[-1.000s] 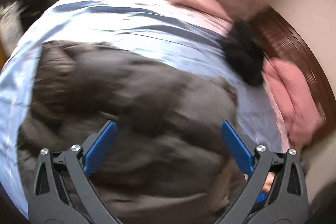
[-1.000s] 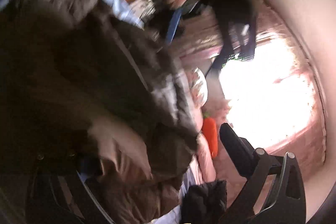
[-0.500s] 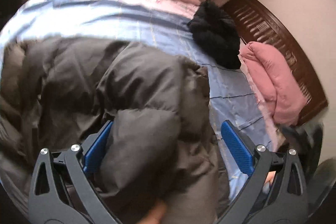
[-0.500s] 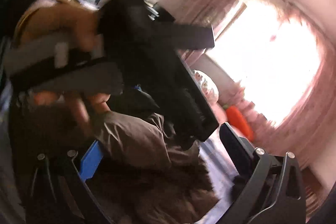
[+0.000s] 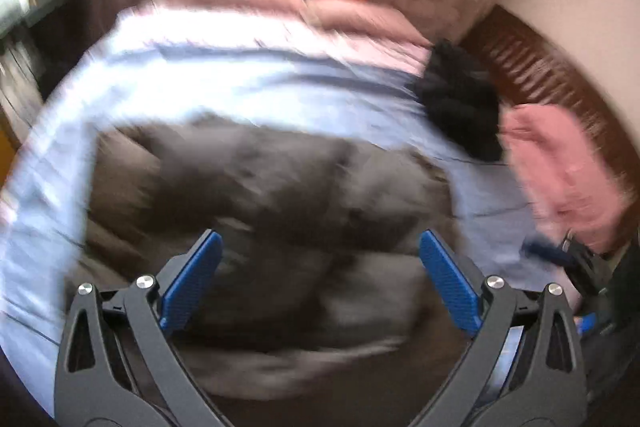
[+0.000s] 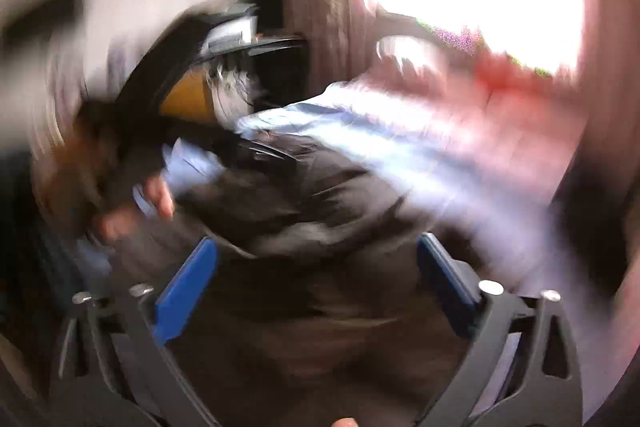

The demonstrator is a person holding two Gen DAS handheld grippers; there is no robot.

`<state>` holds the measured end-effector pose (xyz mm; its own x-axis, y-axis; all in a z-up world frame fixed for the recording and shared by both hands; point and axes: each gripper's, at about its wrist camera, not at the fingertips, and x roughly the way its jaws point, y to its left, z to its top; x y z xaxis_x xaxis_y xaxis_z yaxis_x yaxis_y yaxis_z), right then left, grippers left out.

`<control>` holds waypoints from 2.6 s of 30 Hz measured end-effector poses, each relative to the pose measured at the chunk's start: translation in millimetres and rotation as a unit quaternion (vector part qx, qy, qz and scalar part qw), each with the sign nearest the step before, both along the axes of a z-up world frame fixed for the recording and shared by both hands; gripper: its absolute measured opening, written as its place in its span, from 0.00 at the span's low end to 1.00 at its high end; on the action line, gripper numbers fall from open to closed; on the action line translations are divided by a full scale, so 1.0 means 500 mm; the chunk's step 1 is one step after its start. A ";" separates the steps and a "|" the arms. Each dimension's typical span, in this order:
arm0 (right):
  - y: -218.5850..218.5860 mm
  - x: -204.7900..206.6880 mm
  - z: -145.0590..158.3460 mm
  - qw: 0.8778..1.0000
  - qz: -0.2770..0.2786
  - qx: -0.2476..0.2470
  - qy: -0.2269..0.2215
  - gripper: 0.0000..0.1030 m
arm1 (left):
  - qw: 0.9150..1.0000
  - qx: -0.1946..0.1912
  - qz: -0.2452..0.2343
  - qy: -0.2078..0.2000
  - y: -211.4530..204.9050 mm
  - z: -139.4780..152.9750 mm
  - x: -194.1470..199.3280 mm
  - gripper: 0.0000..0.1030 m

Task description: Fold large clothes

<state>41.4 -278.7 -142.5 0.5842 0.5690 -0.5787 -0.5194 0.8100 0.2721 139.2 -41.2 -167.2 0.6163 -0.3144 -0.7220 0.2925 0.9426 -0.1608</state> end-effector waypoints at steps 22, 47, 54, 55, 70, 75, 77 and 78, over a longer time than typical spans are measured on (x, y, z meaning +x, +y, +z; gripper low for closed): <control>-0.066 0.195 -0.186 0.954 -0.220 -0.174 0.110 0.36 | 0.991 0.127 -0.031 0.001 -0.017 -0.113 -0.044 0.83; 0.051 0.265 -0.276 0.943 -0.241 -0.195 0.120 0.38 | 0.986 0.122 -0.002 0.114 -0.042 -0.272 0.085 0.37; 0.069 0.131 -0.173 0.951 -0.244 -0.183 0.047 0.38 | 0.994 0.104 -0.007 0.037 -0.018 -0.169 0.022 0.36; 0.076 0.109 -0.174 0.953 -0.238 -0.181 0.051 0.38 | 0.994 0.102 -0.003 0.036 -0.008 -0.164 0.014 0.36; 0.145 0.127 -0.314 0.953 -0.188 -0.209 0.115 0.38 | 0.983 0.168 0.001 0.075 -0.003 -0.280 0.025 0.39; 0.162 0.130 -0.348 0.951 -0.185 -0.224 0.109 0.38 | 0.981 0.172 0.008 0.089 -0.003 -0.307 0.036 0.39; 0.163 0.132 -0.355 0.951 -0.185 -0.221 0.113 0.38 | 0.981 0.167 0.011 0.096 0.001 -0.316 0.040 0.39; 0.163 0.133 -0.358 0.951 -0.184 -0.220 0.116 0.38 | 0.981 0.164 0.012 0.099 0.003 -0.319 0.043 0.39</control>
<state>108.1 -197.3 -321.3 0.5244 0.0243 -0.8511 -0.1470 0.9872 -0.0624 160.7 -39.7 -326.8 0.4582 -0.0313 -0.8883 0.2633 0.9593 0.1020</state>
